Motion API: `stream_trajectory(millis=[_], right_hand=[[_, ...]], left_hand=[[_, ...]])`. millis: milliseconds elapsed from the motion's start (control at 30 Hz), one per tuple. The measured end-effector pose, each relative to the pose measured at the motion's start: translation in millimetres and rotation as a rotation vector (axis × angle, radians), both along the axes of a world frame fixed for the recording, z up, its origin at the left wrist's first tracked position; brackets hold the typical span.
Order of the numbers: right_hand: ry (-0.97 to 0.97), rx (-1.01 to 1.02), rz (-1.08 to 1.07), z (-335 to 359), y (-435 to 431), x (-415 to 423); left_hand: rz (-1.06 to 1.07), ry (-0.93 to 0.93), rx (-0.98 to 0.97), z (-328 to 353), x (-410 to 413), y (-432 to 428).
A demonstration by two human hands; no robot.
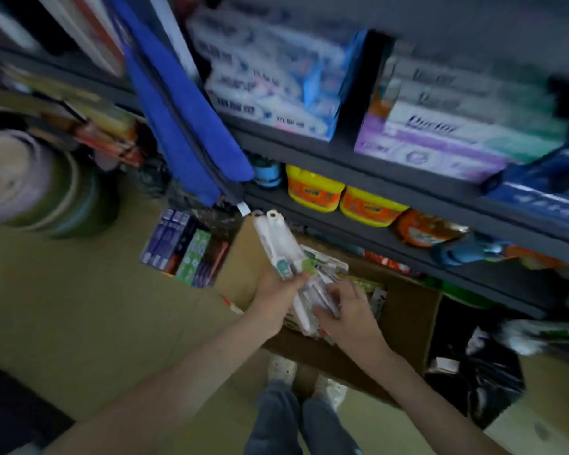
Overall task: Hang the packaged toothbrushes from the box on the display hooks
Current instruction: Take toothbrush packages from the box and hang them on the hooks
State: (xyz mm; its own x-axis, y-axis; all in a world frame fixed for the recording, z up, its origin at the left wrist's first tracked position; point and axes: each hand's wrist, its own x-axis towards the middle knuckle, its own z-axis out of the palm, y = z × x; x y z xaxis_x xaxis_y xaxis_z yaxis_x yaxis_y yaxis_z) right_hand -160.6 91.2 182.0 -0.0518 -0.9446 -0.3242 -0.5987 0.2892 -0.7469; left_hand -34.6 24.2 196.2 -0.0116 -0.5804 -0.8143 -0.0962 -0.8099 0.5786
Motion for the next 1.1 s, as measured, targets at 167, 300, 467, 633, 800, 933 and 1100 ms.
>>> stream_trajectory(millis=[167,300,467,633,800,933,1100], right_hand=[[-0.008,-0.184,0.063,102.6,-9.9,-9.1],[-0.195,-0.239,0.122,181.8,-29.0,-21.4],[-0.262,-0.335,0.189,273.0,-36.5,-43.0],[-0.348,-0.485,0.071,348.1,-38.3,-70.7],[-0.387,-0.597,-0.009,392.3,-38.4,-80.7],[-0.459,-0.625,-0.114,410.4,-46.7,-81.9],[-0.421,-0.712,-0.187,443.3,-67.7,-77.2]], left_hand=[[-0.086,-0.017,-0.402,122.4,-2.3,2.9],[-0.214,0.077,-0.618,203.8,-5.1,-1.3],[-0.33,0.194,-0.754,282.5,-18.5,-8.6],[-0.423,0.276,-0.893,348.4,-42.0,-17.2],[-0.466,0.391,-0.991,390.6,-57.9,-26.2],[-0.526,0.487,-0.984,413.9,-61.6,-39.8],[-0.518,0.552,-0.973,448.5,-61.7,-67.5]])
